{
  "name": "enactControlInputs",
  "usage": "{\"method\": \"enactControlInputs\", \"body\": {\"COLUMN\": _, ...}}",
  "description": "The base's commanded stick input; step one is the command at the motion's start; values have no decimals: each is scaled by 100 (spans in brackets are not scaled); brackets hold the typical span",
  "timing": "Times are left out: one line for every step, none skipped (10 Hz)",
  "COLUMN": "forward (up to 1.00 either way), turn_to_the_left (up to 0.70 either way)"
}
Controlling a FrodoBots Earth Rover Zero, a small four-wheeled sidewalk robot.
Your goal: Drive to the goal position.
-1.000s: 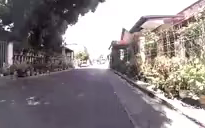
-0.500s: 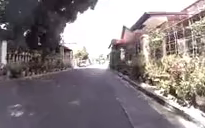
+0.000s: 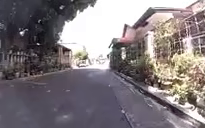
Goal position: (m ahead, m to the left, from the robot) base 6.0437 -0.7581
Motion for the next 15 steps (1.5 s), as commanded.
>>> {"method": "enactControlInputs", "body": {"forward": 85, "turn_to_the_left": 0}}
{"method": "enactControlInputs", "body": {"forward": 85, "turn_to_the_left": 0}}
{"method": "enactControlInputs", "body": {"forward": 85, "turn_to_the_left": 0}}
{"method": "enactControlInputs", "body": {"forward": 85, "turn_to_the_left": 0}}
{"method": "enactControlInputs", "body": {"forward": 85, "turn_to_the_left": 0}}
{"method": "enactControlInputs", "body": {"forward": 85, "turn_to_the_left": 0}}
{"method": "enactControlInputs", "body": {"forward": 85, "turn_to_the_left": 0}}
{"method": "enactControlInputs", "body": {"forward": 85, "turn_to_the_left": 0}}
{"method": "enactControlInputs", "body": {"forward": 85, "turn_to_the_left": 0}}
{"method": "enactControlInputs", "body": {"forward": 85, "turn_to_the_left": 0}}
{"method": "enactControlInputs", "body": {"forward": 85, "turn_to_the_left": 0}}
{"method": "enactControlInputs", "body": {"forward": 85, "turn_to_the_left": 0}}
{"method": "enactControlInputs", "body": {"forward": 85, "turn_to_the_left": 0}}
{"method": "enactControlInputs", "body": {"forward": 85, "turn_to_the_left": 0}}
{"method": "enactControlInputs", "body": {"forward": 85, "turn_to_the_left": 0}}
